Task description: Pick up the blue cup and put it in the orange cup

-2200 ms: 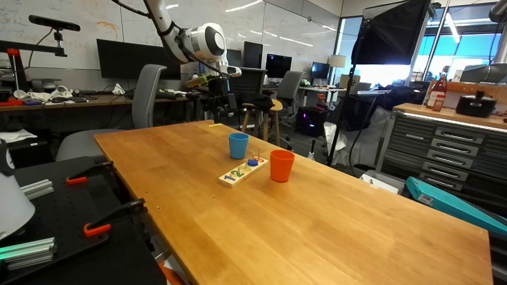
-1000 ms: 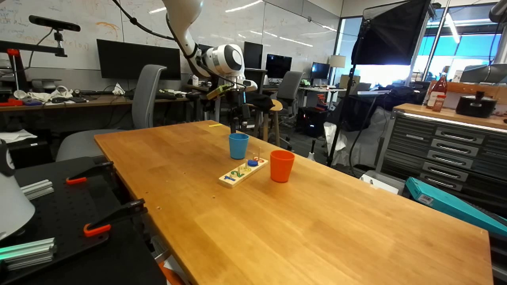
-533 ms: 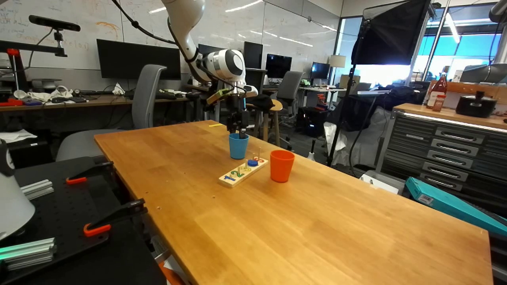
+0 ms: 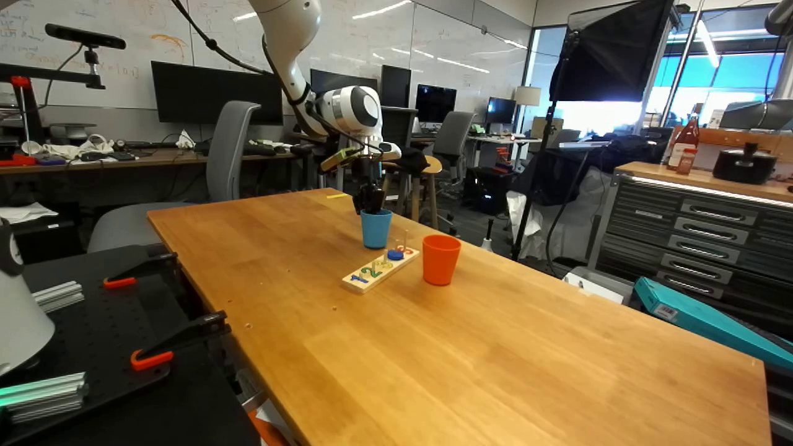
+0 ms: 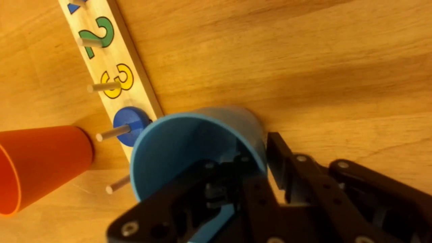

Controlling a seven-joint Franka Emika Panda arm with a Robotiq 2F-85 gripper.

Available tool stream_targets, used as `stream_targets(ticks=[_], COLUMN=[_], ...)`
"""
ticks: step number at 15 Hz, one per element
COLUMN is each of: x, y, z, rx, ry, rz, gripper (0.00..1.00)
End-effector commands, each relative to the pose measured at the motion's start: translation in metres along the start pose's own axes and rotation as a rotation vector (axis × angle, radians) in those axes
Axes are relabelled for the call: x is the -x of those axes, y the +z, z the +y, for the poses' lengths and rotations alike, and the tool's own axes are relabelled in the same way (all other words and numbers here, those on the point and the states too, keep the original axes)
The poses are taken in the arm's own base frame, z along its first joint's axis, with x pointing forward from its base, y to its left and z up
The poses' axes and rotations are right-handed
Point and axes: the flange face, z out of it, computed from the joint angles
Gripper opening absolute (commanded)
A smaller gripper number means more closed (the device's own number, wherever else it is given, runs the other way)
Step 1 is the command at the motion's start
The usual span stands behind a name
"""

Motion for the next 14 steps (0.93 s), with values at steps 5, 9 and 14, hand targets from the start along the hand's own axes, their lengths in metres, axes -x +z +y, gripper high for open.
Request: stream_targets(ticks=[5, 9, 14], x=[-0.007, -0.023, -0.050], y=[-0.024, -0.065, -0.090], z=[0.019, 0.056, 0.138], rx=[-0.013, -0.009, 0.011], ry=[0.012, 0.069, 0.199], rz=[0.018, 0.073, 0.106], gripper=[0.01, 0.01, 0.01])
